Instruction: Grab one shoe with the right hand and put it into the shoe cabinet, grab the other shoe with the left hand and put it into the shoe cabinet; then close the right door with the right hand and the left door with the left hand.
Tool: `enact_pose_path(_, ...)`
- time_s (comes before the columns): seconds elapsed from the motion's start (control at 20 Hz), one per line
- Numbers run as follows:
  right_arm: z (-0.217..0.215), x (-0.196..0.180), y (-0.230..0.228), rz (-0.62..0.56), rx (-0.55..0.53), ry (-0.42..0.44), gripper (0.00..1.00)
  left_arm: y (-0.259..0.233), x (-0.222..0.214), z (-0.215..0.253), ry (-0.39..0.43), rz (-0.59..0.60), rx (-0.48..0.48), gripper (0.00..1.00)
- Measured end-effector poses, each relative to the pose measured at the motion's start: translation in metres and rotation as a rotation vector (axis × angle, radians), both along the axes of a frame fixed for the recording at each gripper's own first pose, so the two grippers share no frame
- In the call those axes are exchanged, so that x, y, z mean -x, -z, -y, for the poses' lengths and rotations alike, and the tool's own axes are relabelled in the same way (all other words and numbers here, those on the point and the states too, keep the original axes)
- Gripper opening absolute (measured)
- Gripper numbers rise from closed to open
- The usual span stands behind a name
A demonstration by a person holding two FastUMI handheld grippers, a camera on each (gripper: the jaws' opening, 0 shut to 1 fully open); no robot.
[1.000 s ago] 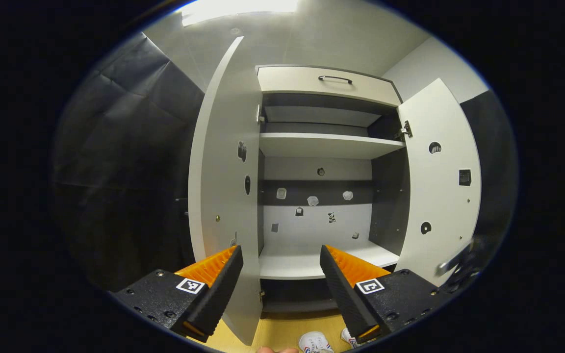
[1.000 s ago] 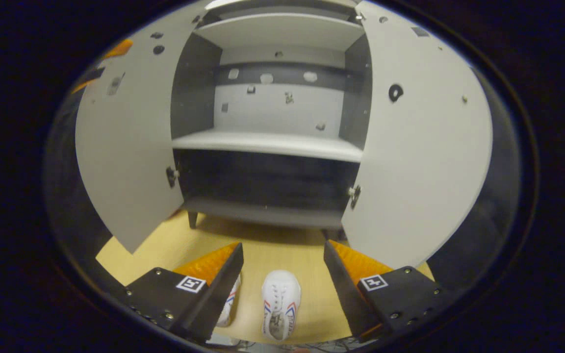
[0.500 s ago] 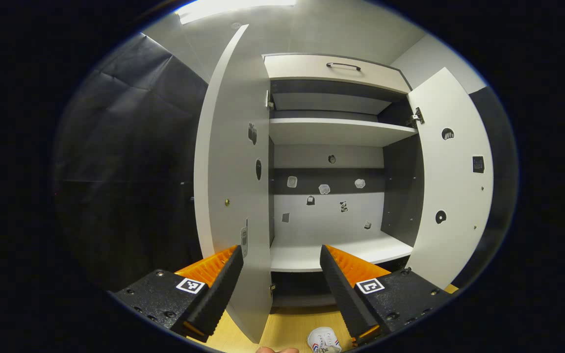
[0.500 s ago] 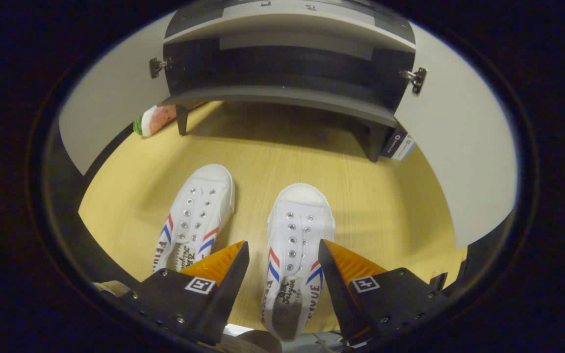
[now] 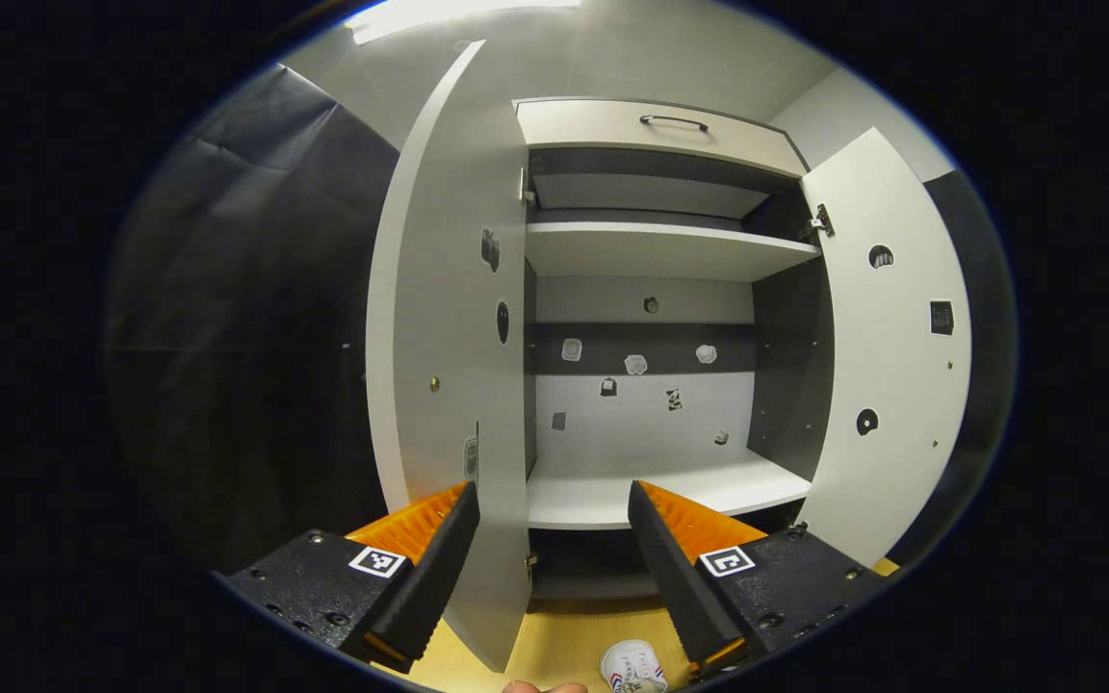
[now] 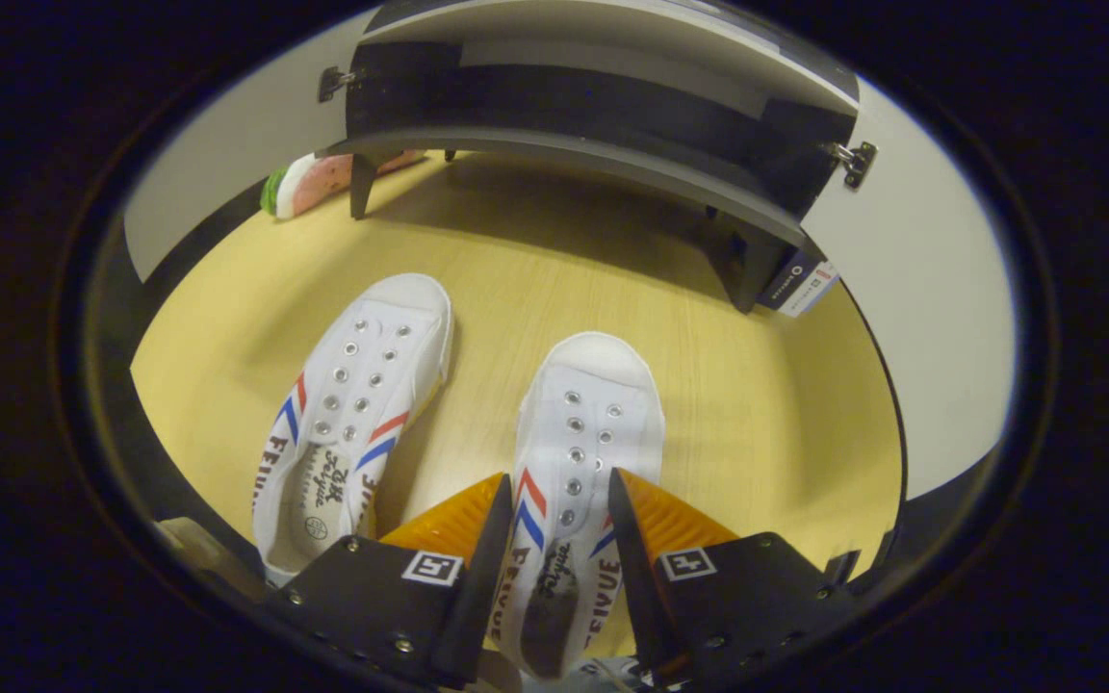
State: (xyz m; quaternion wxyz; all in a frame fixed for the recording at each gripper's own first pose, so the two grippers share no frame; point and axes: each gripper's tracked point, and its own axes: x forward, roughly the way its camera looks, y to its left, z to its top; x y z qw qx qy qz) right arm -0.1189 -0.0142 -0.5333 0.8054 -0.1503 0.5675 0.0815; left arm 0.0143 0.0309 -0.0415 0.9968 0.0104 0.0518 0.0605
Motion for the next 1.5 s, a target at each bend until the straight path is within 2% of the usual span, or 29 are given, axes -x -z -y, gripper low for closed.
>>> enact_pose_path(0.2,-0.002,0.000,-0.003,0.007,0.013,0.003,0.56,0.000,0.000,-0.001,0.000,-0.001,0.004,0.95)
enact_pose_path(0.25,-0.003,0.002,-0.004,0.003,0.006,0.014,0.60,0.001,0.000,-0.002,-0.002,0.000,0.003,0.95)
enact_pose_path(0.3,-0.005,0.003,-0.006,0.001,-0.006,0.026,0.60,0.001,0.000,-0.002,-0.004,0.000,0.004,0.93)
enact_pose_path(0.6,-0.016,0.014,-0.002,-0.041,-0.071,0.080,0.63,0.004,0.000,-0.003,0.002,-0.005,-0.003,0.95)
enact_pose_path(0.65,-0.016,0.014,0.001,-0.047,-0.069,0.082,0.60,0.005,-0.001,-0.003,0.002,-0.009,-0.004,0.95)
enact_pose_path(0.9,-0.016,0.013,0.004,-0.020,-0.026,0.033,0.60,0.006,-0.001,-0.003,0.007,-0.013,0.000,0.95)
enact_pose_path(1.0,-0.014,0.013,0.007,0.006,0.014,-0.001,0.56,0.006,-0.001,-0.003,0.010,-0.013,-0.001,0.93)
enact_pose_path(1.1,-0.012,0.008,0.007,0.036,0.027,0.032,0.24,0.007,0.000,-0.002,0.014,-0.015,-0.002,0.94)
enact_pose_path(1.25,-0.011,0.010,0.013,0.018,0.025,0.036,0.25,0.007,0.000,-0.002,0.017,-0.015,0.002,0.94)
enact_pose_path(1.3,-0.011,0.010,0.008,0.020,0.017,0.050,0.07,0.006,0.000,-0.002,0.016,-0.014,0.001,0.94)
enact_pose_path(1.4,-0.012,0.012,0.009,0.024,-0.001,0.072,0.07,0.006,-0.001,-0.003,0.014,-0.013,0.001,0.94)
enact_pose_path(1.5,-0.011,0.009,0.010,0.028,-0.028,0.111,0.01,0.005,0.000,-0.002,0.018,-0.012,0.001,0.95)
